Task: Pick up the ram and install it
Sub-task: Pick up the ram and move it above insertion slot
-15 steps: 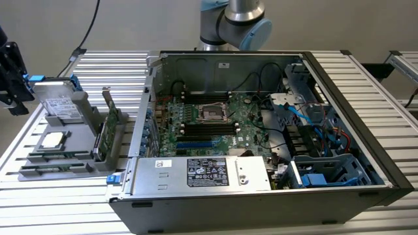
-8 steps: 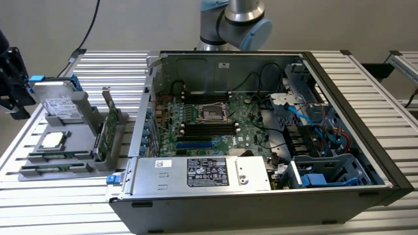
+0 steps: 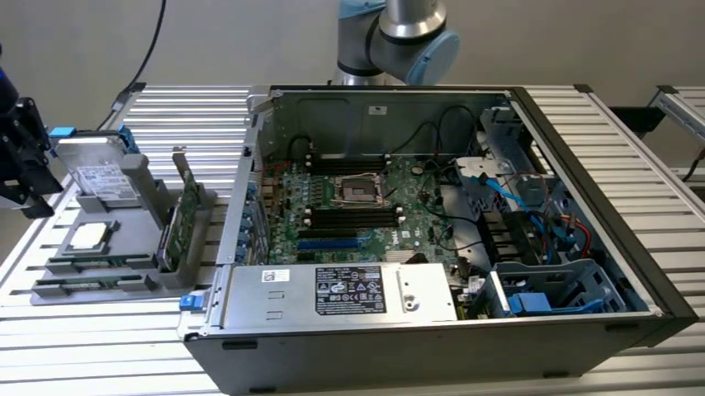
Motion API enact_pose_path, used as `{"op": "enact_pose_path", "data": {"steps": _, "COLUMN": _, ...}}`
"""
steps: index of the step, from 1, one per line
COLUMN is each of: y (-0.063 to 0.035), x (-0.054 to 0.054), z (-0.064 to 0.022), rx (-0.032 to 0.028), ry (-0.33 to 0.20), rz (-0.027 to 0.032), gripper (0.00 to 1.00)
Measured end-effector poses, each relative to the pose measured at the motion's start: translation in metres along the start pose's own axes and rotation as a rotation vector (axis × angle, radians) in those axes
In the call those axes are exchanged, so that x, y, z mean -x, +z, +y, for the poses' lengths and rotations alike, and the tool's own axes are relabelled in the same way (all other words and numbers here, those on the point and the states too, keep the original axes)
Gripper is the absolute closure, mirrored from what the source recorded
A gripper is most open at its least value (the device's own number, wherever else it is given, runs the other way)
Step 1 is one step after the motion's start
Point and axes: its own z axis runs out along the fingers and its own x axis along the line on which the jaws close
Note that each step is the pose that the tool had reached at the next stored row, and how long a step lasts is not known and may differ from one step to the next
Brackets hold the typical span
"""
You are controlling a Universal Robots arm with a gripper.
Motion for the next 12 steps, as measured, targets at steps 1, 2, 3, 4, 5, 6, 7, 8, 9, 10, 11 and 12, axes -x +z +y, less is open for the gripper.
{"op": "enact_pose_path", "data": {"steps": 1, "y": 0.0019, "x": -0.001, "z": 0.0001, "rx": -0.0011, "ry": 0.0, "rz": 0.0, "gripper": 0.58}}
{"op": "enact_pose_path", "data": {"steps": 2, "y": 0.0035, "x": -0.002, "z": 0.0002, "rx": -0.0018, "ry": 0.0, "rz": 0.0002, "gripper": 0.58}}
{"op": "enact_pose_path", "data": {"steps": 3, "y": 0.0053, "x": -0.004, "z": 0.0004, "rx": -0.0026, "ry": 0.001, "rz": 0.0003, "gripper": 0.58}}
{"op": "enact_pose_path", "data": {"steps": 4, "y": 0.0071, "x": -0.005, "z": 0.0006, "rx": -0.0034, "ry": 0.001, "rz": 0.0004, "gripper": 0.58}}
{"op": "enact_pose_path", "data": {"steps": 5, "y": 0.0089, "x": -0.006, "z": 0.0008, "rx": -0.0041, "ry": 0.002, "rz": 0.0004, "gripper": 0.58}}
{"op": "enact_pose_path", "data": {"steps": 6, "y": 0.0109, "x": -0.008, "z": 0.0009, "rx": -0.0051, "ry": 0.002, "rz": 0.0003, "gripper": 0.58}}
{"op": "enact_pose_path", "data": {"steps": 7, "y": 0.0127, "x": -0.009, "z": 0.001, "rx": -0.0059, "ry": 0.003, "rz": 0.0003, "gripper": 0.58}}
{"op": "enact_pose_path", "data": {"steps": 8, "y": 0.0146, "x": -0.01, "z": 0.0011, "rx": -0.0068, "ry": 0.003, "rz": 0.0003, "gripper": 0.58}}
{"op": "enact_pose_path", "data": {"steps": 9, "y": 0.0164, "x": -0.011, "z": 0.0012, "rx": -0.0074, "ry": 0.003, "rz": 0.0004, "gripper": 0.58}}
{"op": "enact_pose_path", "data": {"steps": 10, "y": 0.0181, "x": -0.012, "z": 0.0012, "rx": -0.0077, "ry": 0.003, "rz": 0.0005, "gripper": 0.58}}
{"op": "enact_pose_path", "data": {"steps": 11, "y": 0.0199, "x": -0.012, "z": 0.0013, "rx": -0.008, "ry": 0.004, "rz": 0.0007, "gripper": 0.58}}
{"op": "enact_pose_path", "data": {"steps": 12, "y": 0.0218, "x": -0.013, "z": 0.0014, "rx": -0.0086, "ry": 0.004, "rz": 0.0006, "gripper": 0.58}}
